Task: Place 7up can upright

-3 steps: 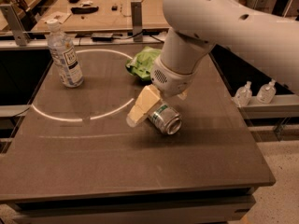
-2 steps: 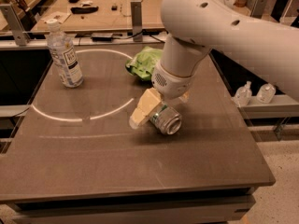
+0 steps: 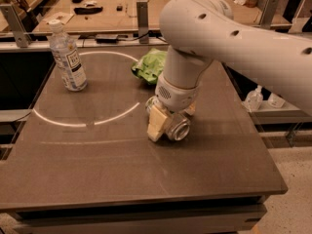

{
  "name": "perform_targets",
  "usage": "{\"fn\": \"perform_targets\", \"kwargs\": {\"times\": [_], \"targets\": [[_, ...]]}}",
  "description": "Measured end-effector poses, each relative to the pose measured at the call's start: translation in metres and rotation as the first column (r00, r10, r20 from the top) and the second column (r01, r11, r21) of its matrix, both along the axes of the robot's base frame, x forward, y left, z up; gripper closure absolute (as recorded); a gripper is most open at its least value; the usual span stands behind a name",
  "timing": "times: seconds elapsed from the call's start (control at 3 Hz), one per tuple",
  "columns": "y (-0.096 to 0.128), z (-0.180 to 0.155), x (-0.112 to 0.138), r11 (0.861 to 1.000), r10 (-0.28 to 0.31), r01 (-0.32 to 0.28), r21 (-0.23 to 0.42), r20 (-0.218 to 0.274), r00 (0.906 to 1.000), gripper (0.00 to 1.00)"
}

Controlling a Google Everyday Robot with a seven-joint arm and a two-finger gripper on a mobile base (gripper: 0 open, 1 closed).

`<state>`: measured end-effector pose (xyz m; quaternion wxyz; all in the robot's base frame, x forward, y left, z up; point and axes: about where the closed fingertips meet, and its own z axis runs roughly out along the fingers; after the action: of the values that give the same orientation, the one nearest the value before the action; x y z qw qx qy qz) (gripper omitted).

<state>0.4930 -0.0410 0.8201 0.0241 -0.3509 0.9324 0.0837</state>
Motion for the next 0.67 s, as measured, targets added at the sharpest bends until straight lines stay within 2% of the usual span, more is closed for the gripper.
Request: {"fn": "perform_targets", "kwargs": {"times": [0.67], "targets": [[0.0002,0.0075,-0.0001,1.000,0.001,-0.001,0.000,0.000,1.0000,0.87]]}}
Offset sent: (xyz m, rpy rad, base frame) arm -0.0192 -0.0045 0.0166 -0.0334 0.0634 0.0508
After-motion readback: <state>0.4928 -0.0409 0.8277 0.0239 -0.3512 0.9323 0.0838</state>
